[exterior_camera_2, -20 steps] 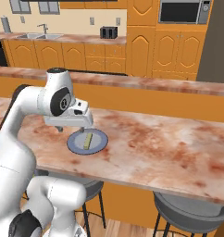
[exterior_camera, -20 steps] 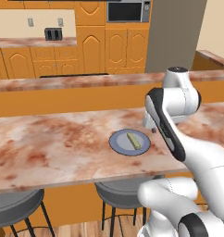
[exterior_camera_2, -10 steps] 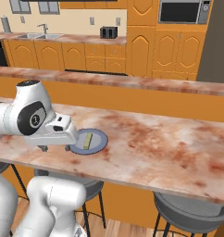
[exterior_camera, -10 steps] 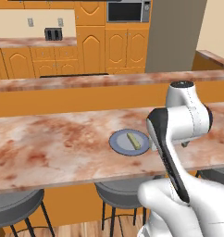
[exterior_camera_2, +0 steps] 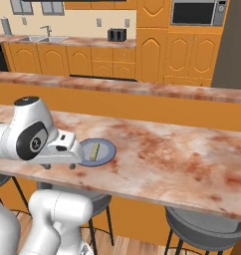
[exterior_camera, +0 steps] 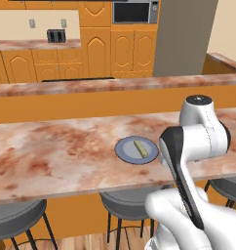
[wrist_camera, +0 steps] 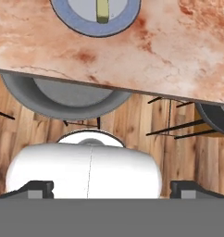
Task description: Retrieve the butter from the fridge and place it on a plate on the dining table. Then retrieve the butter knife by the fridge and place it near the plate.
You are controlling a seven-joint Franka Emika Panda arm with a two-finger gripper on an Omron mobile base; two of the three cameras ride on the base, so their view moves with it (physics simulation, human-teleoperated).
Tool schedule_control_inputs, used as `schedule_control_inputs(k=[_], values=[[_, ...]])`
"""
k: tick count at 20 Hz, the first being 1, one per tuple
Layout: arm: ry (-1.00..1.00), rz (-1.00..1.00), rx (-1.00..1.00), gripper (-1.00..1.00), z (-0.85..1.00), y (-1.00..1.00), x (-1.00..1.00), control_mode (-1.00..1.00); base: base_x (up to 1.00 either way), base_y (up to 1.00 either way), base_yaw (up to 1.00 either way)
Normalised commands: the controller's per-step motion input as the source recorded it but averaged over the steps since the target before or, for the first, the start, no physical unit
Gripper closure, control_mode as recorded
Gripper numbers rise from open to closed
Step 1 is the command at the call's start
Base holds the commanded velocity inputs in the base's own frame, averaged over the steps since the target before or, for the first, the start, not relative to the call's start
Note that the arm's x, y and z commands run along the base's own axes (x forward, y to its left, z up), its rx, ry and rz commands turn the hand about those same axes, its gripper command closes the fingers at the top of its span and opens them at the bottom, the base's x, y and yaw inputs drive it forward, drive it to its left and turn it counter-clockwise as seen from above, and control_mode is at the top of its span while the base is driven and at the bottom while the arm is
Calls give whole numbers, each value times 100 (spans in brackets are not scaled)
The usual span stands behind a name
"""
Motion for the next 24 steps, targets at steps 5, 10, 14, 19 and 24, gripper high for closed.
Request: schedule_control_inputs(k=[5, 10, 14, 19, 24], values=[[0, 0, 0, -100, -1, 1, -17, -100, 0, 0, 0], [0, 0, 0, -100, -4, 14, -21, -100, 0, 0, 0], [1, 1, 0, -100, -8, 25, -15, 100, -13, 14, 0], [0, 0, 0, -100, 0, 0, 0, 100, -60, 94, 0], [0, 0, 0, -100, 0, 0, 0, 100, -32, 100, -3]])
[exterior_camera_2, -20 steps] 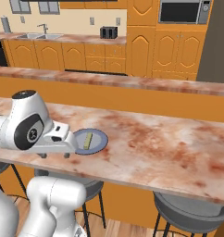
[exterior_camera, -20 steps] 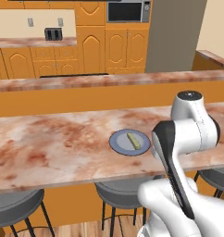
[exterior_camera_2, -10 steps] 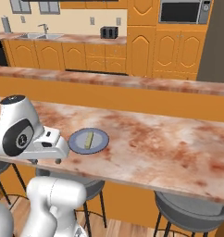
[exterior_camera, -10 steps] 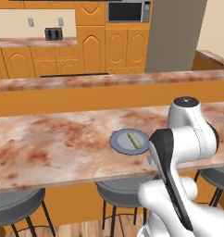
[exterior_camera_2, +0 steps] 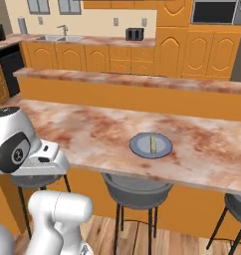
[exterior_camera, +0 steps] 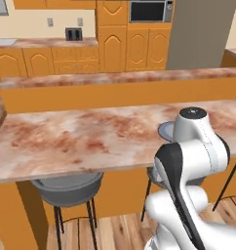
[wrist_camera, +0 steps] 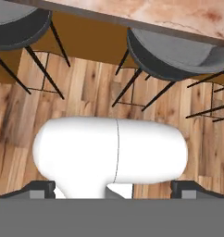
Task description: Retrieve the butter from the fridge and place it on a plate on the dining table. Then retrieve the butter knife by the fridge and place it near the plate.
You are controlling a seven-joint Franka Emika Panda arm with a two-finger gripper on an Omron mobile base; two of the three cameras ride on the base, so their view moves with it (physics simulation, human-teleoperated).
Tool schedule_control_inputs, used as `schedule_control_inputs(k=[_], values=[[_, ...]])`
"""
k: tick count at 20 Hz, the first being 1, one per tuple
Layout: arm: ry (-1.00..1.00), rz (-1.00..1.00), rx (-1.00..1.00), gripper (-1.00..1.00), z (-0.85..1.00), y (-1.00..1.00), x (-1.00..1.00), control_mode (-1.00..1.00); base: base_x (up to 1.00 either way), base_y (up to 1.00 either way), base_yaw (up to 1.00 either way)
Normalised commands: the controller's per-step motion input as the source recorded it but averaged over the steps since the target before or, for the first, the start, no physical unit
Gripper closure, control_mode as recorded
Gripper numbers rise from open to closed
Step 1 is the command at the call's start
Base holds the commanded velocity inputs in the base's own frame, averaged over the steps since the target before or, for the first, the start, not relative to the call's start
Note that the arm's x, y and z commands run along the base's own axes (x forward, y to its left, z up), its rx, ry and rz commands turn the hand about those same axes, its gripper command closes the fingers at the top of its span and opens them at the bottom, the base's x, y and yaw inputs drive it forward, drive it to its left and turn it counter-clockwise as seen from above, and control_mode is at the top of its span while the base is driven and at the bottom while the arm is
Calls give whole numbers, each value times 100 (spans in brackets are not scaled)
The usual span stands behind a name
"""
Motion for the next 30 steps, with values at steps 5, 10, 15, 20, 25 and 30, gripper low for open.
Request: schedule_control_inputs(k=[5, 10, 15, 20, 25, 30], values=[[0, 0, 0, -100, 0, 0, 0, 100, -26, 100, -6], [0, 0, 0, -100, 0, 0, 0, 100, -32, 100, -4], [0, 0, 0, -100, 0, 0, 0, 100, -24, 100, -5], [0, 0, 0, -100, 0, 0, 0, 100, 0, 100, -10], [0, 0, 0, -100, 0, 0, 0, 100, 0, 100, -9], [0, 0, 0, -100, 0, 0, 0, 100, 43, 100, -7]])
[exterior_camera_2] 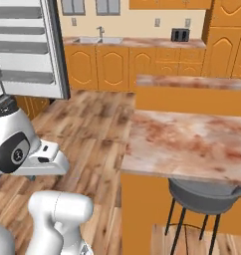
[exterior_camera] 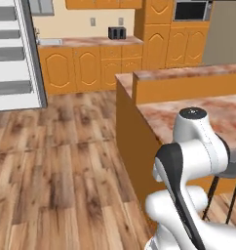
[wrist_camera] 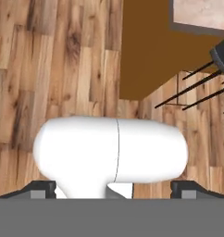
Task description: Retrieve the butter from the fridge and place it on a plate on the dining table. Then retrieve the butter knife by the fridge and place it near the plate.
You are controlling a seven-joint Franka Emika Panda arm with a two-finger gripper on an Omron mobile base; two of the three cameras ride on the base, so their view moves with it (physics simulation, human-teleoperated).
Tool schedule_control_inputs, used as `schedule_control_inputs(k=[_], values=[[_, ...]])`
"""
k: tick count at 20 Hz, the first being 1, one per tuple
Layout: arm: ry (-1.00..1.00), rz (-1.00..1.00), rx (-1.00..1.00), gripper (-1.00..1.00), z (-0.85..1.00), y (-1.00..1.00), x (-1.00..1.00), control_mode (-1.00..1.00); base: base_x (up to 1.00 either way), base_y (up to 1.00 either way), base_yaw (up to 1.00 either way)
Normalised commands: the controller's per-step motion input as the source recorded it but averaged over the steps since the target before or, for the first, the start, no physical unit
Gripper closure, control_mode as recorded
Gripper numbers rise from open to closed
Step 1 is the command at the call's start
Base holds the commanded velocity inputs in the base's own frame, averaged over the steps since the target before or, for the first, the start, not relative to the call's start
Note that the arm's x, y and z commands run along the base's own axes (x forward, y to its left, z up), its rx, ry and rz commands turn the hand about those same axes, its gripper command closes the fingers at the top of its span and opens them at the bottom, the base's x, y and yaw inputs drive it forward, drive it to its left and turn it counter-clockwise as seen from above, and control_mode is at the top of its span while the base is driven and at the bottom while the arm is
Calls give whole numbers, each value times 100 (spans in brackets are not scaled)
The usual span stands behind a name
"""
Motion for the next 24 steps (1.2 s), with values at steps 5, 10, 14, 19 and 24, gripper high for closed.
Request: schedule_control_inputs(k=[5, 10, 14, 19, 24], values=[[0, 0, 0, -100, 0, 0, 0, 100, 78, 100, -10], [0, 0, 0, -100, 0, 0, 0, 100, 87, 80, -11], [0, 0, 0, -100, 0, 0, 0, 100, 96, 12, -3], [0, 0, 0, -100, 0, 0, 0, 100, 53, -3, -1], [0, 0, 0, -100, 0, 0, 0, 100, 58, -16, -2]])
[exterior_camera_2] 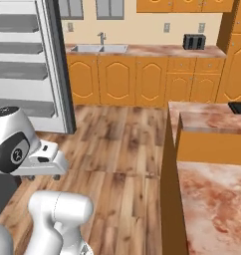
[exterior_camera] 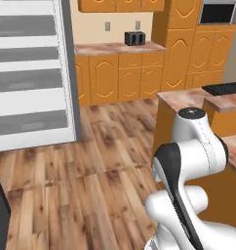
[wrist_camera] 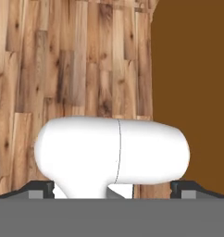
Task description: Retrieve the butter from the fridge and place it on a plate on the dining table. Then retrieve the butter knife by the fridge and place it near the plate.
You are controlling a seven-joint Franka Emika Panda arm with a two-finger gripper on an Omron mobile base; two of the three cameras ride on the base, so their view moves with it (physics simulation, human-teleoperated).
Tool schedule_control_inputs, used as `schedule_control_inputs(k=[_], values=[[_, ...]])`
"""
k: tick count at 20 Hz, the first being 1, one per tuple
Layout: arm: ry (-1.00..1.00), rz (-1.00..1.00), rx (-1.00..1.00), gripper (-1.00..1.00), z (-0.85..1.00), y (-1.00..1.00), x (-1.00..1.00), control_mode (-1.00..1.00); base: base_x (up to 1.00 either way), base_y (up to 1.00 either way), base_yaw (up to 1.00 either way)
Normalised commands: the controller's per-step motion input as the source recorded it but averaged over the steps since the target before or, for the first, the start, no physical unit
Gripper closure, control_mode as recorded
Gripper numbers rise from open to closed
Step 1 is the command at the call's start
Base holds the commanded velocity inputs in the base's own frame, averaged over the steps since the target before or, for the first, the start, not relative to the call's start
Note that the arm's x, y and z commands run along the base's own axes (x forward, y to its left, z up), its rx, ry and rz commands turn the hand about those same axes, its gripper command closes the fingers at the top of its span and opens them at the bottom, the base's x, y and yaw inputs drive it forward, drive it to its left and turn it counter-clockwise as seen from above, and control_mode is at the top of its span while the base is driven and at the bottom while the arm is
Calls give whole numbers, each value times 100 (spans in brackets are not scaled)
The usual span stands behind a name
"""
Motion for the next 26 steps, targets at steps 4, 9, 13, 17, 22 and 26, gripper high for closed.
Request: schedule_control_inputs(k=[4, 9, 13, 17, 22, 26], values=[[0, 0, 0, -100, 0, 0, 0, 100, 75, -61, -21], [0, 0, 0, -100, 0, 0, 0, 100, 44, -59, -17], [0, 0, 0, -100, 0, 0, 0, 100, 70, -9, -2], [0, 0, 0, -100, 0, 0, 0, 100, 98, 0, 0], [0, 0, 0, -100, 0, 0, 0, 100, 100, -3, 0], [0, 0, 0, -100, 0, 0, 0, 100, 100, 0, 1]])
